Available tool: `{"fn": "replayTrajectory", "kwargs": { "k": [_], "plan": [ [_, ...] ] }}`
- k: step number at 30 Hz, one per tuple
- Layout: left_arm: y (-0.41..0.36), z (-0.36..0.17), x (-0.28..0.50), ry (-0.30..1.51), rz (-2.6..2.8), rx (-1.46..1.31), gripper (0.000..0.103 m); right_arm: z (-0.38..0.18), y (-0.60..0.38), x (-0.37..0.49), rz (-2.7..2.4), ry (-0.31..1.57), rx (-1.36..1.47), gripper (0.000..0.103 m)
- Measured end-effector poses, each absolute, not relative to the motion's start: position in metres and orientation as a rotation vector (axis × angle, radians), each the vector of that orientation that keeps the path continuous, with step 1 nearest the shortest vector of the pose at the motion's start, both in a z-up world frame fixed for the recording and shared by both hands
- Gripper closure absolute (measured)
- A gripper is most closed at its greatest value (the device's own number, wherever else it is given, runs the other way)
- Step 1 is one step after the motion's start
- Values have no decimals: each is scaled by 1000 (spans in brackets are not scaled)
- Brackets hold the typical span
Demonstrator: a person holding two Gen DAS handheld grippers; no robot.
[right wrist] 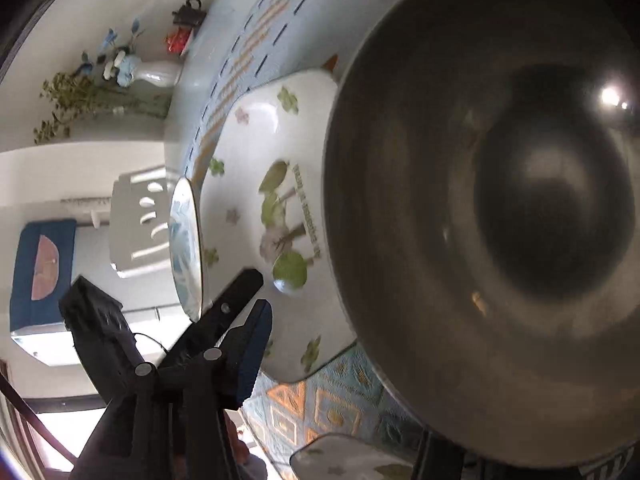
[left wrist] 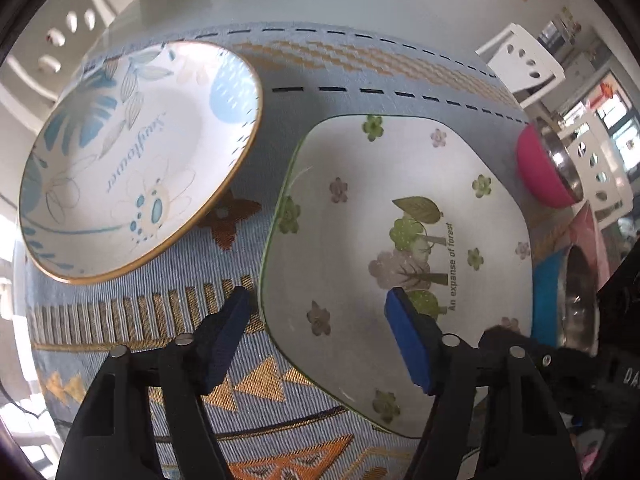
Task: Organize plates and bowls
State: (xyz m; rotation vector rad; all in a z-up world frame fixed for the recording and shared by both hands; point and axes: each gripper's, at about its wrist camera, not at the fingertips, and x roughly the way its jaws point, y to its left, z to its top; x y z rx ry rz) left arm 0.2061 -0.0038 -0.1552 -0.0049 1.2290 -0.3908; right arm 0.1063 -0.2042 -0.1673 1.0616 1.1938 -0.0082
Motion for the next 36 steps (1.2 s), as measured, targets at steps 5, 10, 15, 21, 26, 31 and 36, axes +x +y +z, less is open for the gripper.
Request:
{"fn": "replayTrajectory", "kwargs": {
  "k": [5,10,15,21,26,31,36],
  "plan": [
    [-15,-157,199,1121,-353,6,44,-162,-195,118,-51,1186,987,55],
    [-17,-151,183,1056,-348,54,58,-155,-188,123,-155,1206,835,84],
    [-21,-142,165,1005,-317,142,59,-157,-192,118,-99,1196,852,86],
    [-16,-141,151,1030,-339,75,62,-152,-177,108,-50,1183,825,86],
    [-10,-142,141,1040,-318,55,63,-152,-171,99,-23,1201,831,87],
    [14,-145,138,1102,-281,-7,48,-156,-162,91,47,1257,887,87],
    [48,-145,143,1125,-206,-115,30,-147,-144,92,120,1284,832,79]
  ]
}}
